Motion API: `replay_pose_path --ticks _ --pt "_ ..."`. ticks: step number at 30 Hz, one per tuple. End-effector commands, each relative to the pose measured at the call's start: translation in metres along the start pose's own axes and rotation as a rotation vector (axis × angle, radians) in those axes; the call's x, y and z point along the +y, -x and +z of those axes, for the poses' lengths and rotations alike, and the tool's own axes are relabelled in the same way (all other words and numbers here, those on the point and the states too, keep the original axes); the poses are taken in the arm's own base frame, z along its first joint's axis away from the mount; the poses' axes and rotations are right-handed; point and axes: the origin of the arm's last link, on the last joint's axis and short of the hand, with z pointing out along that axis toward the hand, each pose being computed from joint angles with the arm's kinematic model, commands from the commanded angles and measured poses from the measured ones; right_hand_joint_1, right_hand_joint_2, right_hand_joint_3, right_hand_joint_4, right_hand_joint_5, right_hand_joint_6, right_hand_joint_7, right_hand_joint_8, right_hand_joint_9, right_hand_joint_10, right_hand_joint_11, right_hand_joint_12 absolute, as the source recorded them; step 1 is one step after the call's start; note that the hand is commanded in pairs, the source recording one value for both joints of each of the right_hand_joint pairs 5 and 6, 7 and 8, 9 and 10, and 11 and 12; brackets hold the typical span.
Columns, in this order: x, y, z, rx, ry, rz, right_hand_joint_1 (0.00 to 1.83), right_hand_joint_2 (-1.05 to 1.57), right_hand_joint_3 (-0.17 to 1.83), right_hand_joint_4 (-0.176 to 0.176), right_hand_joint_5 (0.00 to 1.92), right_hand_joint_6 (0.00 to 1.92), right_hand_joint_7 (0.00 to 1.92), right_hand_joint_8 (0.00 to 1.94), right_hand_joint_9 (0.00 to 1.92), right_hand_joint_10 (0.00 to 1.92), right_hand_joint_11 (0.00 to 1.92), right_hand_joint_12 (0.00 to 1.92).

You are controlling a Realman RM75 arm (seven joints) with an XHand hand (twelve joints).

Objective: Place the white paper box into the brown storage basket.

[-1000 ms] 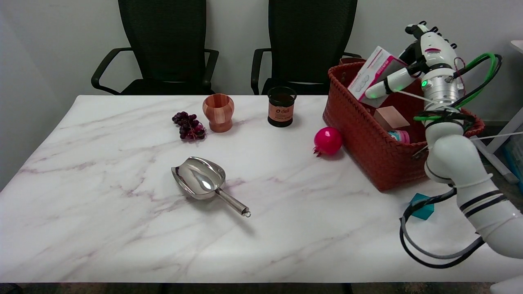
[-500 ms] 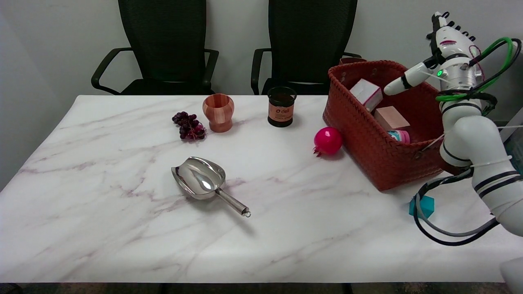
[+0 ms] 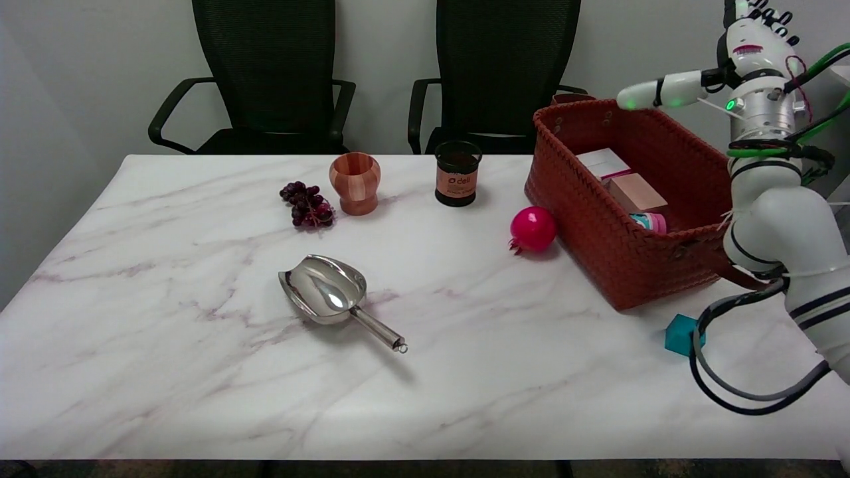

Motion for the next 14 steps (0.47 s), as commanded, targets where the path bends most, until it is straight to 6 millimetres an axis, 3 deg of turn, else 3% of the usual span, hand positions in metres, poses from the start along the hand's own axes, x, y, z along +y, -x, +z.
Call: replay_pose_path --ticks 1,8,14 --pt "-0.042 -0.015 -0.112 0.276 -0.152 0.257 0.61 0.26 -0.17 0.000 0.00 0.00 0.00 0.00 0.11 0.11 0.00 0.00" --pt "-0.073 -0.011 -0.182 0.434 -0.288 0.329 0.60 0.27 -0.17 0.000 0.00 0.00 0.00 0.00 0.11 0.11 0.00 0.00" --pt "-0.095 0.000 -0.243 0.449 -0.396 0.401 0.60 0.35 -0.17 0.000 0.00 0.00 0.00 0.00 0.11 0.11 0.00 0.00"
